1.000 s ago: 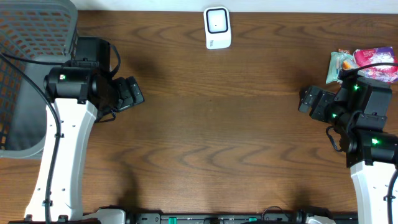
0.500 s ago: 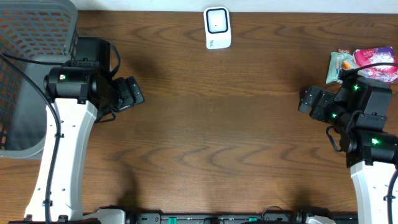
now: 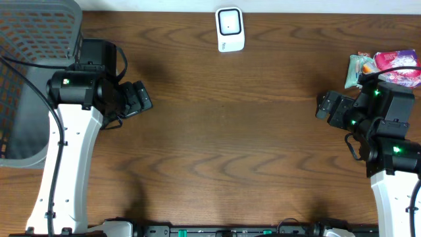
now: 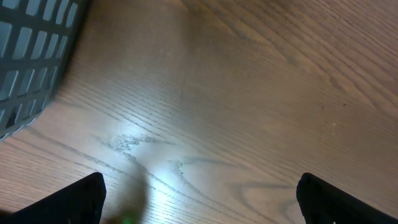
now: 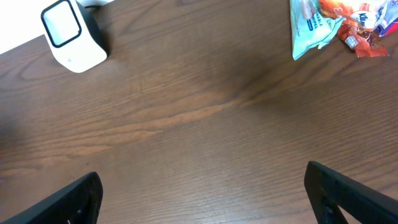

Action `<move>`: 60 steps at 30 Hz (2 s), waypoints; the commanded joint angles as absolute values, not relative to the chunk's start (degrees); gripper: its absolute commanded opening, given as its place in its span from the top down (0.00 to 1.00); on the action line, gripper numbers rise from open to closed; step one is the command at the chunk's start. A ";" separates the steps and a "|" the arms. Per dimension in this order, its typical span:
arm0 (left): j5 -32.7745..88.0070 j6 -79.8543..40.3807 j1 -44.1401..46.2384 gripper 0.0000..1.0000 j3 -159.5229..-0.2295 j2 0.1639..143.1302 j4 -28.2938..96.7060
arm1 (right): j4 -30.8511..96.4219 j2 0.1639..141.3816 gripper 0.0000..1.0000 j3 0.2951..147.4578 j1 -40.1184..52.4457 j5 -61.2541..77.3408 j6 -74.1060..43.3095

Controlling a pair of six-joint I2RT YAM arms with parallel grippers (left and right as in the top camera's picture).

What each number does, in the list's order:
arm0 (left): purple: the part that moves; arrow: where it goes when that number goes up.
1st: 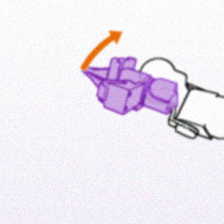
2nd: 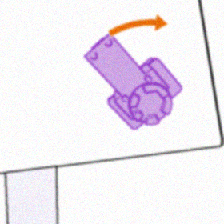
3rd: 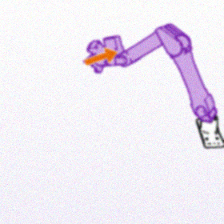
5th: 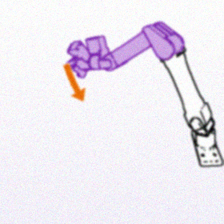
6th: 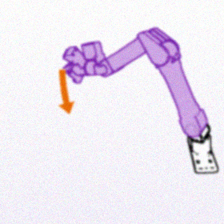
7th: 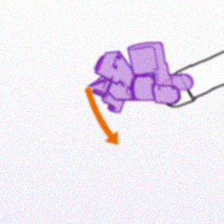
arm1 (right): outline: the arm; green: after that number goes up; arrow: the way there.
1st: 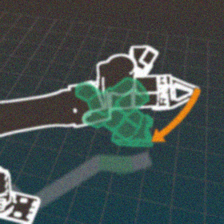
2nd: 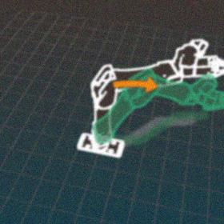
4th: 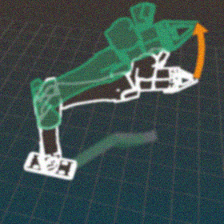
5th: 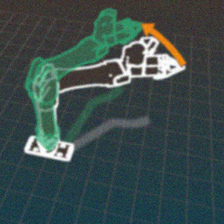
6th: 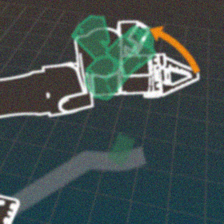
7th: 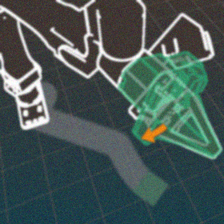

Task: Scan the item barcode

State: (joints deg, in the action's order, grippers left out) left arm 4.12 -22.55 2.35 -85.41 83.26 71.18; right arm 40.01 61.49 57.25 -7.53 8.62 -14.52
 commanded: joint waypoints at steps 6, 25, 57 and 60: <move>3.57 -23.05 2.22 0.02 -85.32 83.64 71.35 | 39.27 62.00 0.01 56.93 -7.14 2.02 -14.22; 3.57 -23.05 2.22 0.02 -85.32 83.64 71.35 | 40.29 45.39 0.01 31.62 -7.03 -9.17 -13.65; 3.57 -23.05 2.22 0.02 -85.32 83.64 71.35 | 22.15 11.70 0.01 14.22 -5.69 -4.38 -18.04; 3.57 -23.05 2.22 0.02 -85.32 83.64 71.35 | 14.79 8.95 0.01 9.96 -4.56 -4.08 -17.96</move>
